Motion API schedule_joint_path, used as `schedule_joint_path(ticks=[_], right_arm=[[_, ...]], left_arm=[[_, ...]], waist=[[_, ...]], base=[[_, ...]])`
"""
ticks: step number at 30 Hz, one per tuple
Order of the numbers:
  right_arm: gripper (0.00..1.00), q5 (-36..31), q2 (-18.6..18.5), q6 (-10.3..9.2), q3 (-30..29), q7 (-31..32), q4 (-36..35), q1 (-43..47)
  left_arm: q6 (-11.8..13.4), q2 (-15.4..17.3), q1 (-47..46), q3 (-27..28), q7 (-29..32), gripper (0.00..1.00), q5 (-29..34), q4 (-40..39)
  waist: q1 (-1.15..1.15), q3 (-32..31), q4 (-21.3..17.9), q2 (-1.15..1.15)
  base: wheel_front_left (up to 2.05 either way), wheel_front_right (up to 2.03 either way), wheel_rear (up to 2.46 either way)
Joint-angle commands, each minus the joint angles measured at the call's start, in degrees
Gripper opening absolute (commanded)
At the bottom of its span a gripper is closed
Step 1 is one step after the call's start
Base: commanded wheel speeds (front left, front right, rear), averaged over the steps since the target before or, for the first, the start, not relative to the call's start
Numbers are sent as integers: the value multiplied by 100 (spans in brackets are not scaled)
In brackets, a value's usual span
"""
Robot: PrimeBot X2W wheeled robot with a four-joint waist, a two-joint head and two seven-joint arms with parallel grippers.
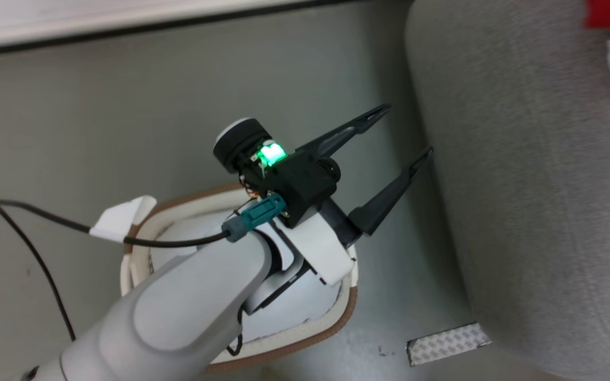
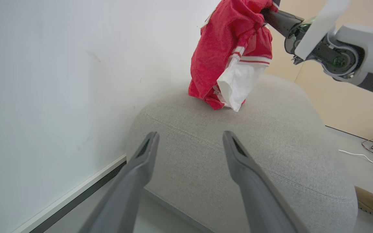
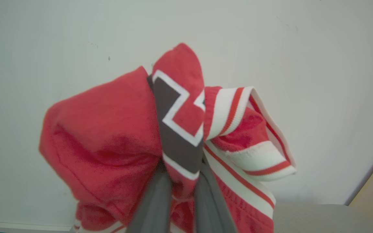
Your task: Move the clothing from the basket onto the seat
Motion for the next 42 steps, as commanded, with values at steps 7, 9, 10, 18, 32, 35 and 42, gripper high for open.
schedule_joint_path(ticks=[7, 9, 10, 18, 32, 35, 42], right_arm=[[0, -539, -836, -15, -1474, 623, 1275, -1584], [0, -888, -924, -15, -1920, 746, 1733, -1831], [0, -1089, -943, -15, -2110, 801, 1959, -1911], [100, -2568, -296, -15, -3675, 212, 3202, -1967], [100, -2386, 617, -15, -3193, -148, 2291, 143], [100, -2264, 765, -15, -2881, -149, 1824, 785], [100, -1798, 946, -16, -1686, -150, 593, 2439]], left_arm=[[-50, -91, -367, 10, -165, 100, 198, -20], [-69, -106, -413, 0, -197, 100, 208, -48], [-79, -129, -434, -17, -213, 100, 221, -50], [-45, -220, -316, -114, -349, 100, 172, 48], [83, -75, 637, -106, -667, 100, -289, 491], [183, -54, 1020, -59, -749, 100, -407, 678], [505, -142, 2143, 223, -864, 100, -745, 1055]], waist=[[-2, 1097, 818, 0], [-2, 1186, 901, 0], [-2, 1216, 950, 0], [-2, 1162, 1138, 0], [-2, -454, 995, 0], [-2, -966, 1020, 0], [-2, -2214, 1389, 0]], base=[[0, 0, 0], [0, 0, 0], [0, 0, 0], [0, 0, 0], [0, 0, 0], [0, 0, 0], [0, 0, 0]])
